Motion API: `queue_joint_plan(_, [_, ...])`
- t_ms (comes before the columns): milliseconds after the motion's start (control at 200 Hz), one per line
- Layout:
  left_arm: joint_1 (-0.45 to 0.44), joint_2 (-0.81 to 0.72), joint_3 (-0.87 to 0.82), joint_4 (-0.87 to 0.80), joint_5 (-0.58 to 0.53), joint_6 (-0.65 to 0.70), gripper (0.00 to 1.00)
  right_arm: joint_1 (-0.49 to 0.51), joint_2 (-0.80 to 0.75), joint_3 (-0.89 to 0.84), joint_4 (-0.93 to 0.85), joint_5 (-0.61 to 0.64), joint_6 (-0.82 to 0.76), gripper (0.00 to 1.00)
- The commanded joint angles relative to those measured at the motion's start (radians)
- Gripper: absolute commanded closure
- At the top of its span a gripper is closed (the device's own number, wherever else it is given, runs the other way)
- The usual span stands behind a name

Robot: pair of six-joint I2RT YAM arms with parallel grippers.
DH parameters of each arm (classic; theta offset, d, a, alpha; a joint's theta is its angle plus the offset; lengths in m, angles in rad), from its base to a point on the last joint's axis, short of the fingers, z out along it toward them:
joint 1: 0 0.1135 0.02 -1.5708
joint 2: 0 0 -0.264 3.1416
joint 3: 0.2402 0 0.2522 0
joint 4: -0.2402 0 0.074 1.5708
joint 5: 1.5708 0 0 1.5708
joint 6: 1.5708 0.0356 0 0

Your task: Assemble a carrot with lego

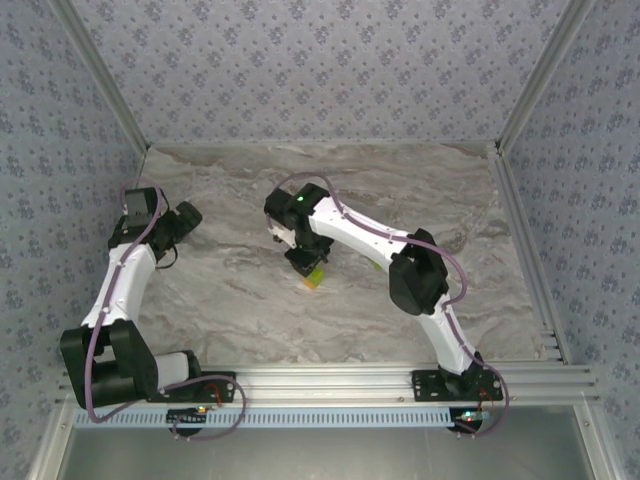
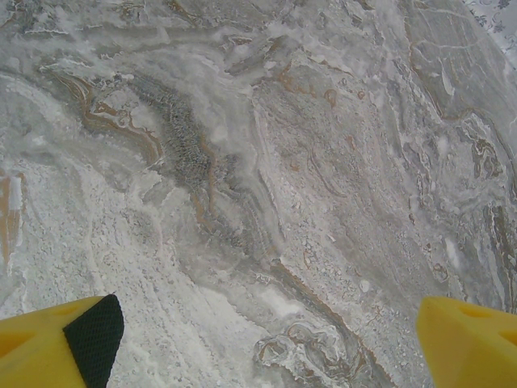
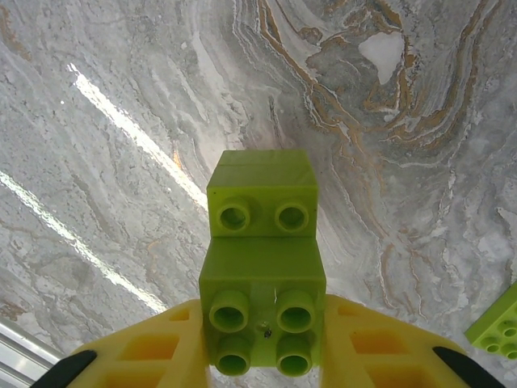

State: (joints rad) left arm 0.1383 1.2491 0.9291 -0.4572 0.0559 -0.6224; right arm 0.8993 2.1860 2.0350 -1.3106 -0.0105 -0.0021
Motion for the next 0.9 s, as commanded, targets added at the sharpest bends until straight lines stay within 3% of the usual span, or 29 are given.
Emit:
queue_joint_plan(0, [0.007,-0.008,0.025,-0.012,0.001,-0.002,0.05,0.004,-0.007,-0.040,0.007,0.004,0.017,0.62])
queue_joint_plan(460, [0.007,-0.010,0.025,-0.017,0.002,0.000,0.05,-0.004,-0.152,-0.075,0.051,-0.022,0.024,0.28])
queue_joint_plan(680, [0.007,-0.016,0.025,-0.017,0.001,-0.002,0.05,-0.048,-0.297,-0.127,0.039,0.025,0.047,0.25])
queue_joint_plan(894, [0.006,-0.017,0.021,-0.015,0.002,-0.003,0.05,-0.216,-0.404,-0.382,0.158,0.060,0.083,0.25])
